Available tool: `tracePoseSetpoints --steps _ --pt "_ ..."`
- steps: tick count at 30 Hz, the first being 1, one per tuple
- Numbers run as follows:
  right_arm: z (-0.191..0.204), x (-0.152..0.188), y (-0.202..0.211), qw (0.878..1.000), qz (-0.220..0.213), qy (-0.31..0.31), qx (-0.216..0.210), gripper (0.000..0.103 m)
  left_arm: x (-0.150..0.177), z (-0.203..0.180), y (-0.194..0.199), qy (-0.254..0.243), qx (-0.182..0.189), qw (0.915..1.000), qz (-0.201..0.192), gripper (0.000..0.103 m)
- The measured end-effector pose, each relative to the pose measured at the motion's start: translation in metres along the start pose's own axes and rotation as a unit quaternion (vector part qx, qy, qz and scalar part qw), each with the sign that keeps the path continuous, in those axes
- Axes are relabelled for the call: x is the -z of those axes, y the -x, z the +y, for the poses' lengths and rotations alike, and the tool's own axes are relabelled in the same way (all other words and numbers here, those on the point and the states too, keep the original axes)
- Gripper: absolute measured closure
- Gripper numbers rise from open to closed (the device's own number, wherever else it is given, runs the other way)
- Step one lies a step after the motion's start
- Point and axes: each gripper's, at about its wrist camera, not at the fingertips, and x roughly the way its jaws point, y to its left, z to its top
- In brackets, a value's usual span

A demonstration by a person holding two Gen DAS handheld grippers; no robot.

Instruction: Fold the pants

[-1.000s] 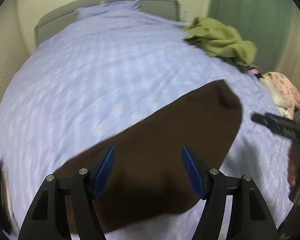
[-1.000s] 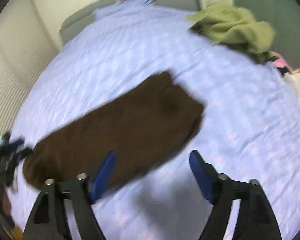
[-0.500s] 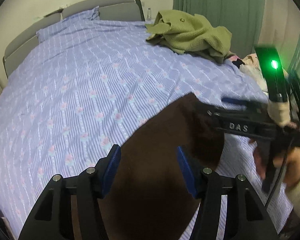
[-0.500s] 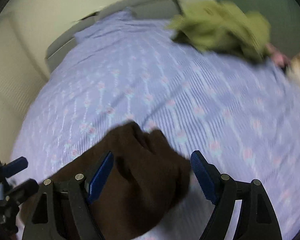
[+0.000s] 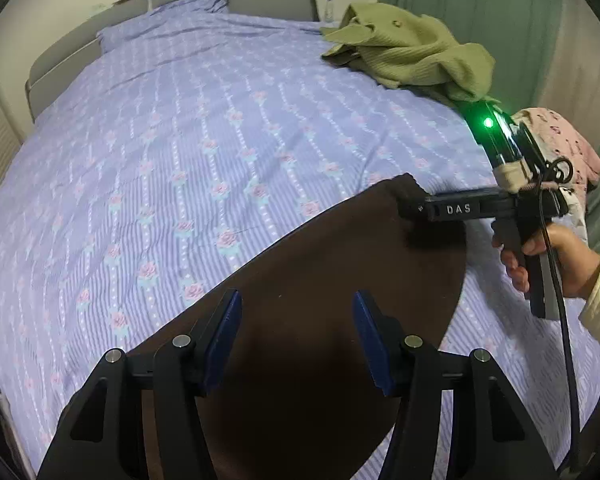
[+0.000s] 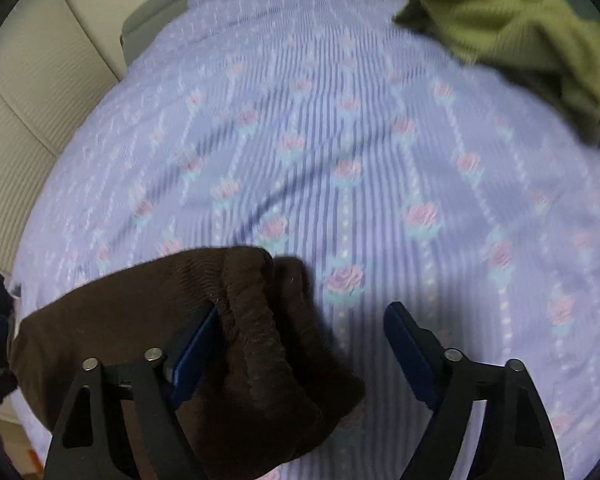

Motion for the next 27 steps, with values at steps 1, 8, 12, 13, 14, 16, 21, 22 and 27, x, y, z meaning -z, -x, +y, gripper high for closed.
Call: tracePoseSetpoints --steps 1,8,12,13,14,16,21,22,27 --pt "-0.004 0.004 -0.006 1.0 0.006 -0.014 -0.011 0.026 0.001 0.002 -0.001 0.003 -0.001 1.0 0.002 0.046" --pt "-0.023 0.013 -0.021 0.993 0.018 -0.096 -0.065 0.038 0.003 0.009 -0.009 0.013 -0.009 0.9997 0.018 0.046" --pt "-0.016 0.01 -0.008 0.992 0.022 -0.108 -0.054 0.056 0.005 0.012 -0.004 0.018 -0.005 0.9996 0.022 0.046" --pt "-0.01 0.007 0.003 0.993 0.007 -0.105 -0.051 0.064 0.006 0.013 -0.002 0.018 -0.005 0.9996 0.02 0.046" --pt "-0.004 0.006 0.015 0.994 -0.007 -0.099 -0.043 0.066 0.008 0.015 0.002 0.019 -0.007 0.9996 0.018 0.046" --pt "0.014 0.006 0.044 0.995 -0.043 -0.085 -0.023 0.069 0.011 0.022 0.01 0.025 -0.004 0.9996 0.013 0.046" --pt "0.042 0.0 0.091 0.993 -0.085 -0.077 0.015 0.069 0.016 0.043 0.008 0.037 0.04 0.9978 0.037 0.059" --pt "0.044 0.0 0.096 0.993 -0.085 -0.077 0.018 0.069 0.019 0.046 0.004 0.039 0.05 0.9966 0.052 0.064" --pt "0.061 0.005 0.117 0.994 -0.093 -0.036 0.049 0.07 0.036 0.047 -0.016 0.066 0.108 0.9882 0.086 0.086"
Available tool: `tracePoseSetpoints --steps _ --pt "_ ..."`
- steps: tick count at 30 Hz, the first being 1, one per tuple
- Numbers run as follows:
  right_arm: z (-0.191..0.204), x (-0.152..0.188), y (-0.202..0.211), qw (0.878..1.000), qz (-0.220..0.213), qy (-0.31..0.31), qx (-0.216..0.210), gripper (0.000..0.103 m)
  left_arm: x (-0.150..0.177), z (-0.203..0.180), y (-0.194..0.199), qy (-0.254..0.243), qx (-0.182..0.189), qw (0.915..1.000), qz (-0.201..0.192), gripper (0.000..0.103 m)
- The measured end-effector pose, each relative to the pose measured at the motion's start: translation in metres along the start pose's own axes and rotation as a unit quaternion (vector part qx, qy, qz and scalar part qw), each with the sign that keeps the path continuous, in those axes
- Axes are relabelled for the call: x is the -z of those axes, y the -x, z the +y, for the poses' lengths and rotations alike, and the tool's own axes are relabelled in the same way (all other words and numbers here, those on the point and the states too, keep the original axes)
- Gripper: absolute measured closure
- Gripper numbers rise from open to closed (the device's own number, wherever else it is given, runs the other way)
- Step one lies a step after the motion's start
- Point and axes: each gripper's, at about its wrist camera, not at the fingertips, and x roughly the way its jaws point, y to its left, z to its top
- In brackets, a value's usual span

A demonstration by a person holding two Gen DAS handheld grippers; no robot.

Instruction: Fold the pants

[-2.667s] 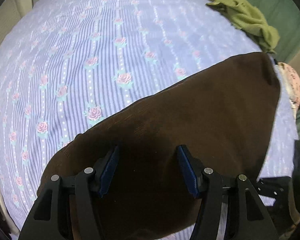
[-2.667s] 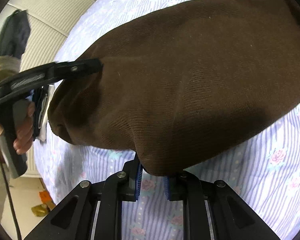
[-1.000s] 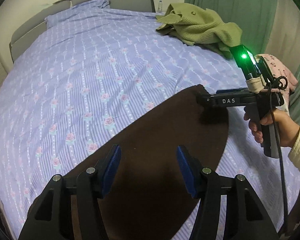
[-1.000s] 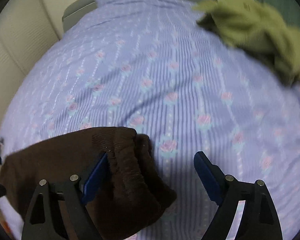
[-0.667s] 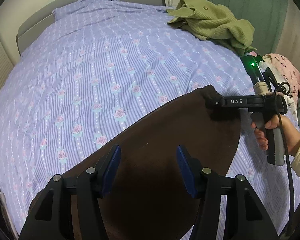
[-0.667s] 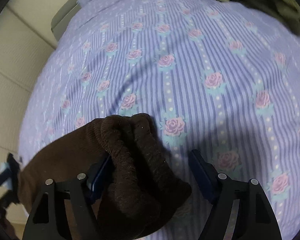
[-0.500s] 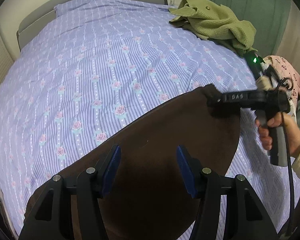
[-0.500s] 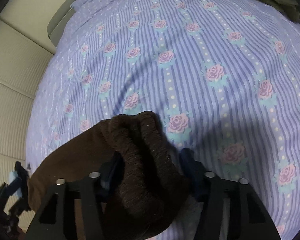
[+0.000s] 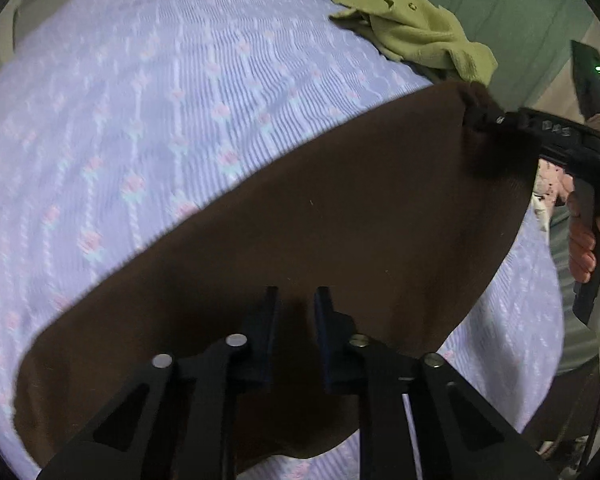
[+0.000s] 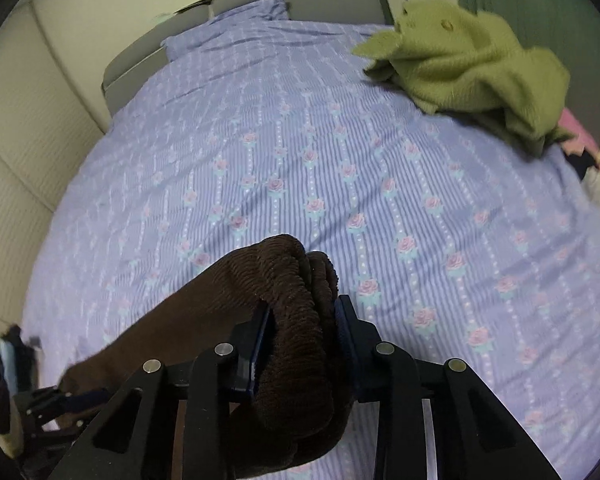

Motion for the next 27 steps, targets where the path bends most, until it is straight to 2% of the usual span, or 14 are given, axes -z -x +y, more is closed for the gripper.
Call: tracePoseSetpoints --steps 2,4,5,7,8,10,12,15,18,21,27 --pt "0.002 -0.001 0.001 1.0 -0.003 0.007 0.001 0.07 -0.004 0.002 -0.018 0.005 -0.005 0.9999 0.013 0.086" --pt "0.003 -0.005 -0.005 1.0 0.003 0.005 0.004 0.071 -0.011 0.009 -0.046 0.015 -0.026 0.9987 0.041 0.09" --pt "0.004 -0.005 -0.006 1.0 0.006 0.004 0.003 0.071 -0.014 0.015 -0.06 0.028 -0.021 0.9976 0.06 0.091" --pt "0.009 -0.005 -0.006 1.0 0.01 0.007 -0.002 0.072 -0.019 0.02 -0.066 0.045 -0.019 0.9961 0.073 0.091" --pt "0.014 -0.004 -0.004 1.0 0.009 0.017 0.007 0.073 -0.02 0.021 -0.059 0.055 -0.016 0.9962 0.066 0.091" --pt "0.025 -0.002 0.012 0.999 -0.009 0.035 0.019 0.073 -0.021 0.021 -0.026 0.067 -0.007 0.9976 0.018 0.089" --pt "0.036 -0.001 0.026 0.998 -0.022 0.047 0.018 0.073 -0.015 0.023 0.016 0.078 -0.009 0.9965 -0.028 0.072" --pt "0.064 0.001 0.05 0.996 -0.041 0.078 0.031 0.073 0.001 0.031 0.07 0.077 -0.051 0.993 -0.073 0.071" --pt "0.109 0.011 0.074 0.988 -0.068 0.131 0.045 0.073 0.025 0.047 0.117 0.094 -0.084 0.9865 -0.105 0.07" --pt "0.17 0.03 0.092 0.975 -0.094 0.195 0.053 0.073 0.056 0.071 0.15 0.121 -0.094 0.981 -0.119 0.07" --pt "0.266 0.066 0.086 0.962 -0.082 0.259 0.036 0.073 0.117 0.118 0.178 0.167 -0.11 0.9741 -0.106 0.07"
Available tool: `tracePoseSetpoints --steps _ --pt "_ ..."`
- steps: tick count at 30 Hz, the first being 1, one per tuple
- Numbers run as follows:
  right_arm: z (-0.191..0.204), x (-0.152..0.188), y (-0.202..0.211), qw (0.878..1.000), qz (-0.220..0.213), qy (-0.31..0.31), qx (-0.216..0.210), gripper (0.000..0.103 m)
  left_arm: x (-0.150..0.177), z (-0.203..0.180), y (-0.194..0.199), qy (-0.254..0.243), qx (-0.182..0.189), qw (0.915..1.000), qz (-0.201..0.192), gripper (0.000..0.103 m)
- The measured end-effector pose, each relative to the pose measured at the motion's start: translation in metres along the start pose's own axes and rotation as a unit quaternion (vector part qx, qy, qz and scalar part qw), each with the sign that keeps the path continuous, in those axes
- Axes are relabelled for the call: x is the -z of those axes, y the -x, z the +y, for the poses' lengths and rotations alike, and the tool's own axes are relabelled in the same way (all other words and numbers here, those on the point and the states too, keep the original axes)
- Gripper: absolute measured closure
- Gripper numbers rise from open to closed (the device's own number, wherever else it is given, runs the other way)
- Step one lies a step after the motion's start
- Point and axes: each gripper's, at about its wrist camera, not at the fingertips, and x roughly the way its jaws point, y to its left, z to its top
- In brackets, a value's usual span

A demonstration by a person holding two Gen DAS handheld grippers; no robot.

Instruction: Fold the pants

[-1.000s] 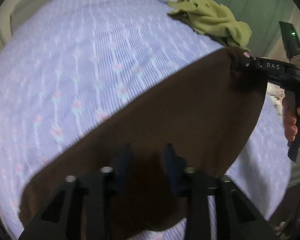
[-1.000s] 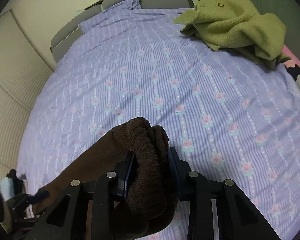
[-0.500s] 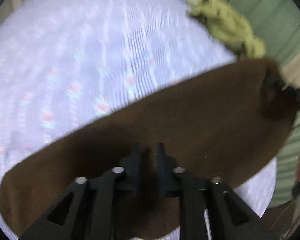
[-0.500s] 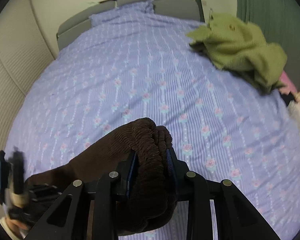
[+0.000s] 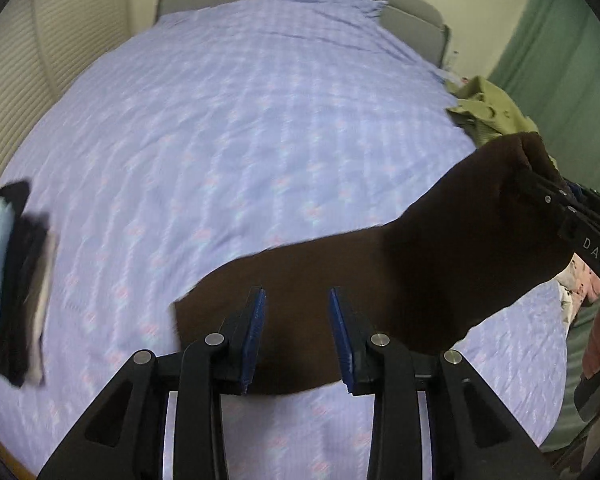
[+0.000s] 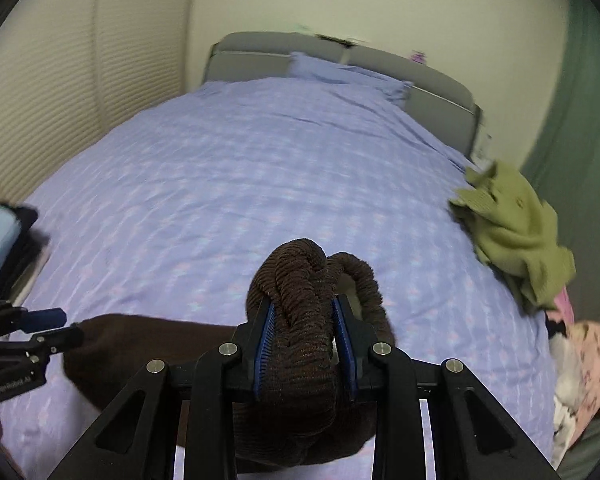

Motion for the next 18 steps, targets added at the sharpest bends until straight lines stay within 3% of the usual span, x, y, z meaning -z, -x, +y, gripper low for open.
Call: tracePoseSetpoints --steps 6,10,18 --pt "0.09 -0.002 -0.004 0.998 0.021 0.021 -0.054 0.074 0.024 0.056 0.017 0.033 -0.011 0.9994 0.003 0.07" --pt "0.15 0.01 -0.032 0.993 0.056 0.046 -0.089 0.075 0.039 0.088 0.025 0.045 -0.023 0.9987 0.007 0.07" --pt "0.223 0.036 -0.068 0.981 0.122 0.072 -0.134 0.076 0.06 0.133 0.029 0.063 -0.046 0.9968 0.016 0.07"
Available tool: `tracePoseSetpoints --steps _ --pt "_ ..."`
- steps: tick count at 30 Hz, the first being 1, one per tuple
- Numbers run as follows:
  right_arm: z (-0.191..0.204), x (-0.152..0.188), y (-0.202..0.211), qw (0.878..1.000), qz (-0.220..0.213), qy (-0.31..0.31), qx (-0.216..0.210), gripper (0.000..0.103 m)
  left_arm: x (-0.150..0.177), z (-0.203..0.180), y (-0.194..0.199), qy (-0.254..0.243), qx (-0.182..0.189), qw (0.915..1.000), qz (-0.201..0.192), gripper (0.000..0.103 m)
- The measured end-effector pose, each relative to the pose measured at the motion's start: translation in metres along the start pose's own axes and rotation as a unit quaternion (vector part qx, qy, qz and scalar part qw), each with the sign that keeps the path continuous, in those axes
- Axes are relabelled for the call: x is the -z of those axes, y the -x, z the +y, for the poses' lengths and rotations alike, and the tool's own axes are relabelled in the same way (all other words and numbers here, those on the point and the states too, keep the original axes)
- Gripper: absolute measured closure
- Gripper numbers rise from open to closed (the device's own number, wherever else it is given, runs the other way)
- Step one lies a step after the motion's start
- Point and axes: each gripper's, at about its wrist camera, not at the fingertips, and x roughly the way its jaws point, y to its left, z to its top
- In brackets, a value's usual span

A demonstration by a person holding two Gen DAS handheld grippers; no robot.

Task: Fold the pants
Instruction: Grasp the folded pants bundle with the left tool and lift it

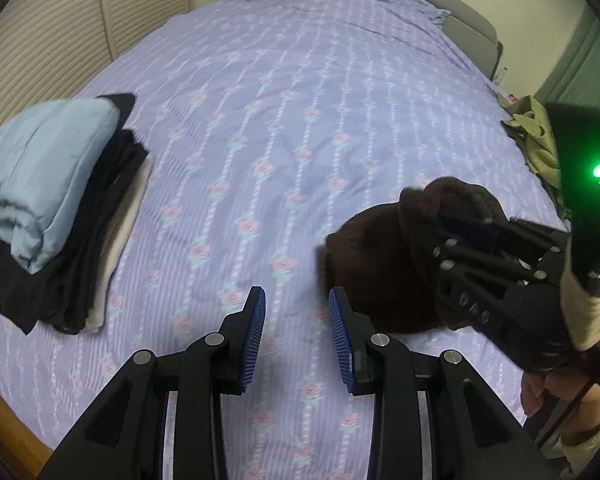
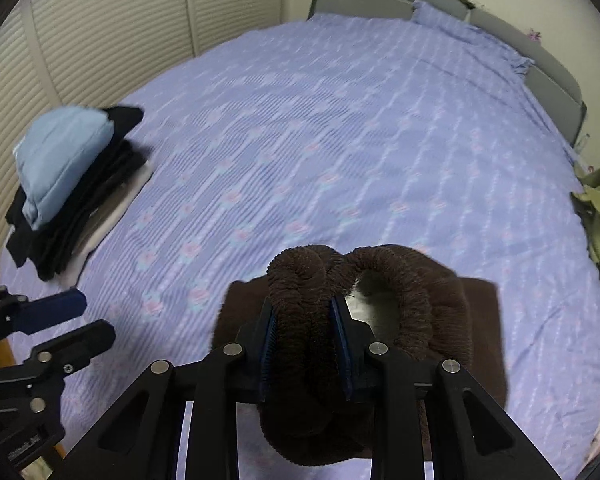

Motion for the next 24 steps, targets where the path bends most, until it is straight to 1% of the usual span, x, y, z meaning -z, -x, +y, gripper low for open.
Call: tracePoseSetpoints --steps 1,2,3,4,5,6,7,8,9,10,11,12,13,14,15,16,17,18,19,21,24 --pt "0.003 0.003 -0.005 1.0 0.014 0.008 -0.001 0.074 0.0 0.003 -0.001 0.003 -0.003 1.0 0.002 0.07" --pt "0.006 0.004 -0.008 1.0 0.023 0.014 -0.003 0.071 0.0 0.006 -0.001 0.005 -0.006 1.0 0.003 0.069" --pt "0.008 0.005 -0.011 0.999 0.028 0.017 -0.007 0.064 -0.001 0.007 -0.001 0.004 -0.01 0.9999 0.002 0.064" --pt "0.009 0.007 -0.008 0.999 0.026 0.018 -0.017 0.057 -0.001 0.008 0.0 0.002 -0.016 0.9999 0.0 0.061" --pt "0.009 0.007 -0.002 0.999 0.019 0.018 -0.025 0.053 -0.002 0.008 0.002 0.0 -0.023 0.9997 -0.005 0.055" --pt "0.008 0.006 0.005 0.999 0.009 0.018 -0.036 0.049 -0.002 0.008 0.007 -0.003 -0.031 0.9994 -0.012 0.053" --pt "0.008 0.005 0.019 0.997 -0.001 0.016 -0.074 0.049 -0.003 0.007 0.013 -0.007 -0.035 0.9992 -0.02 0.053" --pt "0.008 0.005 0.029 0.995 -0.009 0.014 -0.101 0.049 -0.004 0.006 0.018 -0.012 -0.036 0.9989 -0.027 0.052" --pt "0.007 0.006 0.046 0.993 -0.023 0.015 -0.117 0.049 -0.005 0.003 0.026 -0.018 -0.036 0.9985 -0.037 0.048" --pt "0.006 0.008 0.062 0.992 -0.038 0.018 -0.116 0.049 -0.006 0.0 0.034 -0.024 -0.035 0.998 -0.046 0.046" --pt "0.002 0.011 0.075 0.992 -0.054 0.019 -0.114 0.049 -0.007 -0.004 0.041 -0.031 -0.032 0.9975 -0.055 0.044" --pt "-0.007 0.016 0.095 0.991 -0.076 0.016 -0.108 0.047 -0.008 -0.009 0.048 -0.038 -0.028 0.9969 -0.063 0.043" --pt "-0.011 0.02 0.104 0.991 -0.088 0.013 -0.102 0.037 -0.009 -0.015 0.054 -0.045 -0.022 0.9964 -0.069 0.041" --pt "-0.024 0.027 0.119 0.991 -0.108 0.005 -0.082 0.031 -0.009 -0.023 0.058 -0.053 -0.014 0.9957 -0.074 0.037" --pt "-0.033 0.032 0.128 0.991 -0.121 -0.002 -0.061 0.023 -0.011 -0.032 0.061 -0.063 -0.005 0.9949 -0.079 0.035" --pt "-0.046 0.039 0.135 0.991 -0.132 -0.011 -0.035 0.022 -0.011 -0.04 0.062 -0.069 0.004 0.9942 -0.083 0.034" --pt "-0.062 0.046 0.139 0.99 -0.137 -0.02 -0.009 0.022 -0.013 -0.052 0.061 -0.078 0.016 0.9931 -0.085 0.031" --pt "-0.074 0.051 0.139 0.99 -0.135 -0.027 0.009 0.022 -0.015 -0.061 0.059 -0.084 0.023 0.9927 -0.084 0.029" --pt "-0.093 0.059 0.135 0.991 -0.121 -0.043 0.028 0.022 -0.016 -0.071 0.054 -0.09 0.028 0.9924 -0.079 0.029" --pt "-0.122 0.07 0.125 0.992 -0.095 -0.075 0.04 0.022 -0.022 -0.094 0.039 -0.101 0.051 0.9914 -0.066 0.029" --pt "-0.157 0.087 0.112 0.988 -0.076 -0.124 0.043 0.022 -0.032 -0.118 0.011 -0.096 0.079 0.9914 -0.041 0.029"
